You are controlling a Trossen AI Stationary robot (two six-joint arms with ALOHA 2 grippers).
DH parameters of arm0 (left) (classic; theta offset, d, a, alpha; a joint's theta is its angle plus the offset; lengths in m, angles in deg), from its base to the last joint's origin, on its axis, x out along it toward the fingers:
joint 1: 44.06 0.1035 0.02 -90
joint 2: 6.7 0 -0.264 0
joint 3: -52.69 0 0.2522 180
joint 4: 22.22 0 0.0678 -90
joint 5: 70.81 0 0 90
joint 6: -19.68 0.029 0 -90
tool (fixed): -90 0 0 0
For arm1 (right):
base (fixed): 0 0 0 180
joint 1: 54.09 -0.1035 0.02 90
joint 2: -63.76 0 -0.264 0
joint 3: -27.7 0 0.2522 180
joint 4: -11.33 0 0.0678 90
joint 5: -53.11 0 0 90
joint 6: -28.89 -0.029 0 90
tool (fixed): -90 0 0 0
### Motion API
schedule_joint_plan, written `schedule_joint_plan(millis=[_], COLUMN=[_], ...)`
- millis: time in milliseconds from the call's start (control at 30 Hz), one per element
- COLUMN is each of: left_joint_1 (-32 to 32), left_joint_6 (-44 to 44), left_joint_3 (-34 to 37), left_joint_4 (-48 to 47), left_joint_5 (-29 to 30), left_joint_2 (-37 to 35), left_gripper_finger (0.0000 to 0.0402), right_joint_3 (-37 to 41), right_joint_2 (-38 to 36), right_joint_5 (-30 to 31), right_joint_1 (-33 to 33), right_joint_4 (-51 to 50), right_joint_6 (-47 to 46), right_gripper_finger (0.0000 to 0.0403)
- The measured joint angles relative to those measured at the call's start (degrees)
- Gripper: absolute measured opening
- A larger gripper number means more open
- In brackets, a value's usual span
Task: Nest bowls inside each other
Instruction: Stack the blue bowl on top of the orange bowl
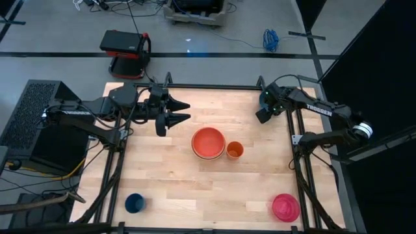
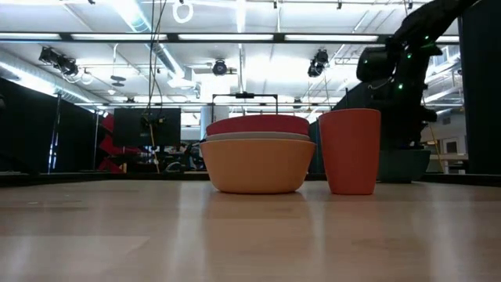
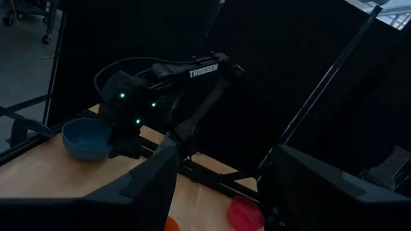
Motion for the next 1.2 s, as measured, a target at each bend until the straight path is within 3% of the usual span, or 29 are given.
schedule_joint_plan(millis=[500, 633, 867, 1200], left_joint_1=[0.0, 0.0, 0.0, 0.0], left_joint_6=[-0.2, -0.2, -0.2, -0.2], left_joint_3=[0.0, 0.0, 0.0, 0.0], left_joint_4=[0.0, 0.0, 0.0, 0.0], left_joint_5=[-0.6, -0.6, -0.8, -0.8], left_joint_2=[0.0, 0.0, 0.0, 0.0], left_gripper_finger=[0.0248, 0.0248, 0.0248, 0.0244], right_joint_3=[0.0, 0.0, -0.1, -1.5], right_joint_2=[11.6, 12.1, 12.0, 11.9], right_joint_5=[-1.1, -1.1, -1.3, -4.1], right_joint_1=[0.0, 0.0, 0.0, 0.0], right_joint_4=[2.9, 3.5, 5.7, 4.8], right_joint_6=[1.3, 1.2, 1.2, 1.9], right_gripper_finger=[0.0224, 0.0191, 0.0087, 0.0037])
